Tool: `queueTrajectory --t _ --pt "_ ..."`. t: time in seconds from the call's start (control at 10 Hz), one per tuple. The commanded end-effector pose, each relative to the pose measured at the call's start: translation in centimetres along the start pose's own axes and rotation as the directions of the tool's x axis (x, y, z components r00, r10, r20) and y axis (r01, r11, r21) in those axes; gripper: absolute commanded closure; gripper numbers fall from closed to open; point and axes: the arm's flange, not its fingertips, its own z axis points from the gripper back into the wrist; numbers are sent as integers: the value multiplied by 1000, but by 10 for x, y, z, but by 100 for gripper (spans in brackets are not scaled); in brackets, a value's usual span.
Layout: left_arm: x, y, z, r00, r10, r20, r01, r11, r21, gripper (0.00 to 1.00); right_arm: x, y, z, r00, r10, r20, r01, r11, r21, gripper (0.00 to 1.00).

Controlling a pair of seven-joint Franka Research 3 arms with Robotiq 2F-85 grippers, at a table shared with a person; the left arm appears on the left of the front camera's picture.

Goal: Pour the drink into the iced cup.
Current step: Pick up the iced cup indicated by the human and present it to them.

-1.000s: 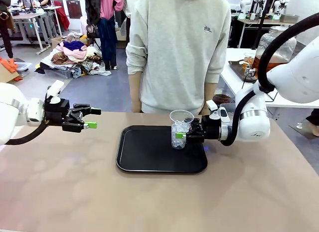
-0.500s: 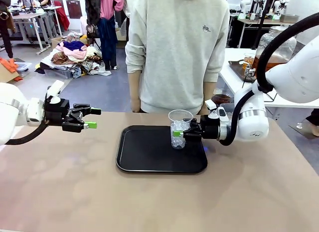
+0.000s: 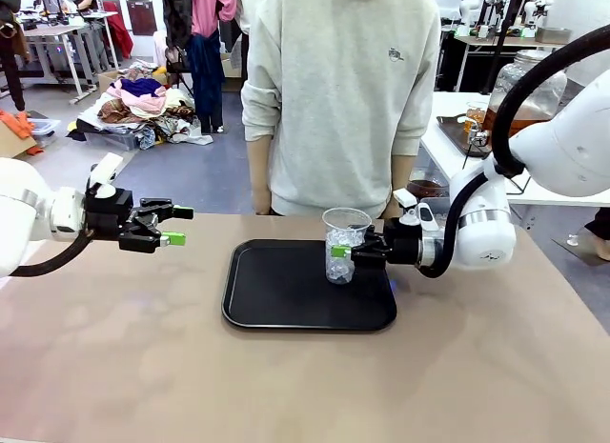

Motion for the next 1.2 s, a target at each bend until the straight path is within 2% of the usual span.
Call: queueTrajectory --t 0.0,0.4,0.6,0.9,1.1 --pt "2 1 -1 1000 0 7 0 1000 1 0 34 -4 8 1000 22 0 -22 999 32 35" --pt "2 1 -1 1000 0 7 0 1000 1 0 105 -17 20 998 62 0 -62 997 40 35" --pt "2 1 -1 1000 0 7 0 1000 1 0 131 -31 19 998 62 -1 -62 998 -1 35" --pt "2 1 -1 1000 0 7 0 1000 1 0 142 -41 17 999 45 -7 -45 999 -17 35" --pt "2 1 -1 1000 0 7 0 1000 1 0 135 -32 22 997 82 -7 -82 997 0 35"
